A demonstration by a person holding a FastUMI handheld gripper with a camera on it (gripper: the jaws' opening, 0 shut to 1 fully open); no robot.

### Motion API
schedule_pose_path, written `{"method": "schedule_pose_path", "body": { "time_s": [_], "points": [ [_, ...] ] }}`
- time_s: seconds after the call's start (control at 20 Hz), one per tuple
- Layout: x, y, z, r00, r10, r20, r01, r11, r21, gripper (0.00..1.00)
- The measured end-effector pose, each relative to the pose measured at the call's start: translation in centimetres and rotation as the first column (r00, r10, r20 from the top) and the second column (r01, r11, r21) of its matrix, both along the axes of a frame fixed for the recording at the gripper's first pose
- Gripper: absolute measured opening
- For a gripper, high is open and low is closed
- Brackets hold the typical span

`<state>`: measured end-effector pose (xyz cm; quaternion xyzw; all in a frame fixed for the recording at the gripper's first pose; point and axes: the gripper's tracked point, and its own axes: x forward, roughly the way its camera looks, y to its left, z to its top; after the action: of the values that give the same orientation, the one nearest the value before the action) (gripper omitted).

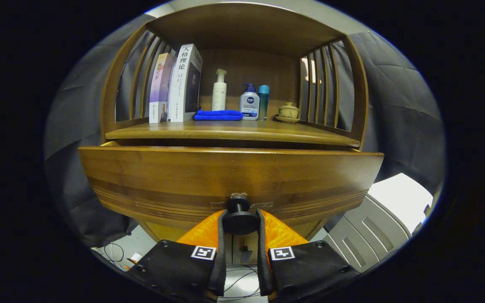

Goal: Pull open the drawer, take out the items inside it, and place them on the countertop above the cabinet.

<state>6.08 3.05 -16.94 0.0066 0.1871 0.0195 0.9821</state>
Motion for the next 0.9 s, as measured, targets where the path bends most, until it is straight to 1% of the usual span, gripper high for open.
{"method": "schedule_pose_path", "body": {
  "time_s": [0.5,0.7,0.9],
  "points": [
    [-4.2,-0.6,0.1,1.0,-0.005,-0.006,0.005,1.0,0.013,0.33],
    [-5.4,-0.7,0.0,1.0,0.001,-0.003,-0.001,1.0,0.006,0.33],
    [-7.5,-0.8,-0.3,1.0,0.014,0.003,-0.014,1.0,-0.001,0.33]
  ]
}}
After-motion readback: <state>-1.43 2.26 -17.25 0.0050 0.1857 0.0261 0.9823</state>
